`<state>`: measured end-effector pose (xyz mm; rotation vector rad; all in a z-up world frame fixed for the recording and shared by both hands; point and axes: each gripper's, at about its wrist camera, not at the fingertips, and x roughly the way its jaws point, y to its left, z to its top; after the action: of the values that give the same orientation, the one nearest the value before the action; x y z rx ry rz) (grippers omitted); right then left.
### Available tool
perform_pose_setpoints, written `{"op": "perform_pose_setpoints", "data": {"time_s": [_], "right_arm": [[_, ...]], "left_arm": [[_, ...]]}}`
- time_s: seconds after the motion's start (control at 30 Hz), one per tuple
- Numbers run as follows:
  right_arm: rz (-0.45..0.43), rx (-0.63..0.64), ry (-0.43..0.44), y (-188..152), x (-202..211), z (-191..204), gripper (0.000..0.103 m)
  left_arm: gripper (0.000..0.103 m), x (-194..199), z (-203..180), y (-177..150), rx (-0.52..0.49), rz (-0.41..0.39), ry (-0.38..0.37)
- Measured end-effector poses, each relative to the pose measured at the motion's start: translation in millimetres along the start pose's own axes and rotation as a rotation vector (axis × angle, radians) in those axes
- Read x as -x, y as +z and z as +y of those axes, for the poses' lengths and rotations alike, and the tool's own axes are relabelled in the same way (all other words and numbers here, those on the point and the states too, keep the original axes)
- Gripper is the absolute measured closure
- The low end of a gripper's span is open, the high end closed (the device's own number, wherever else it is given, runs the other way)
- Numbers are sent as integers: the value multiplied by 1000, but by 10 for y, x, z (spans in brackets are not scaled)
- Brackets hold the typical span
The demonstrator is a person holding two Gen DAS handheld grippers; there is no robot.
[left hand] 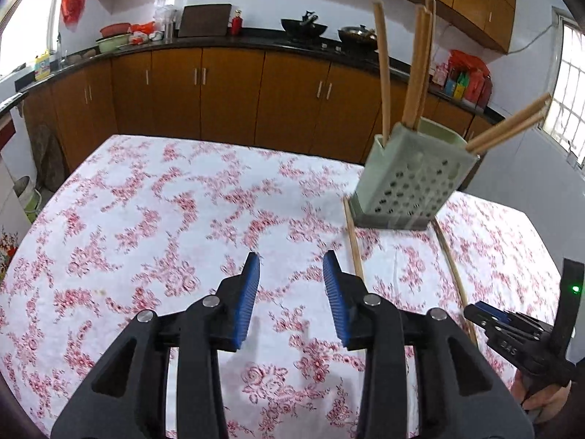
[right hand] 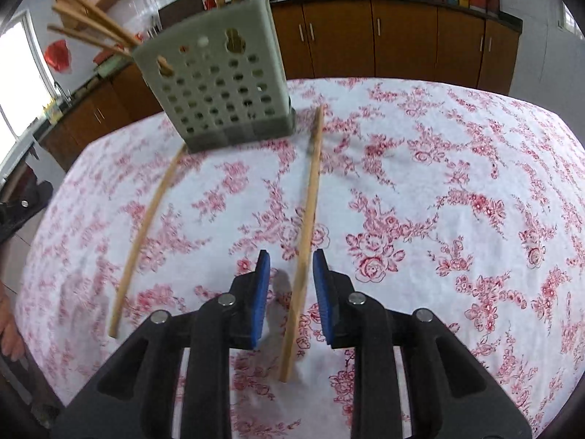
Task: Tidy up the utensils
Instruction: 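Move the open right gripper back over the remaining chopsticks, then lower the right gripper onto a loose wooden chopstick and close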
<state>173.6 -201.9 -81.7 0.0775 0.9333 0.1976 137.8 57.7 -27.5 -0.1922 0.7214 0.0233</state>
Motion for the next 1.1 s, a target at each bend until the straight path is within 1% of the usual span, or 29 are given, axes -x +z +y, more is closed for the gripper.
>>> {"op": "perform_pose_setpoints", "data": {"time_s": [0.07, 0.13, 0.27, 0.43, 0.5, 0.6, 0.77, 0.8, 0.87, 0.9, 0.93, 0.97, 1.0, 1.03, 1.1], "right_arm": [[-5, 7, -16, -20, -8, -7, 85], [-7, 21, -37, -36, -12, -7, 94], [-21, -11, -77, -15, 1, -146, 95], [-44, -158, -172, 44, 53, -579, 95], [-46, -202, -173, 34, 87, -717, 95], [-47, -206, -178, 8, 115, -786, 95], [-50, -192, -170, -26, 145, -779, 95], [-49, -190, -167, -26, 145, -774, 95], [-46, -186, -161, 11, 92, -744, 95], [-45, -184, -158, 12, 89, -735, 95], [-44, -181, -153, 15, 79, -722, 95], [-43, -179, -148, 18, 73, -716, 95], [-42, -175, -142, 21, 63, -696, 95], [-41, -170, -135, 24, 53, -676, 95], [-40, -154, -116, 21, 38, -620, 95]], "left_arm": [[65, -43, -32, -52, -6, 15, -10], [63, -79, -75, -84, -12, 30, -22], [57, -138, -189, -164, -42, 53, -44], [57, -206, -367, -261, -101, 89, -73], [57, -236, -443, -299, -119, 105, -90], [57, -322, -553, -357, -145, 130, -97], [57, -494, -685, -454, -175, 175, -66], [58, -512, -695, -464, -179, 180, -60], [67, -572, -728, -503, -194, 191, -35], [75, -591, -733, -515, -199, 196, -26], [84, -590, -737, -525, -208, 181, -3], [87, -601, -731, -527, -212, 179, 11], [92, -612, -712, -519, -208, 179, 18], [95, -621, -671, -500, -193, 181, 23], [95, -644, -564, -452, -164, 180, 49]]}}
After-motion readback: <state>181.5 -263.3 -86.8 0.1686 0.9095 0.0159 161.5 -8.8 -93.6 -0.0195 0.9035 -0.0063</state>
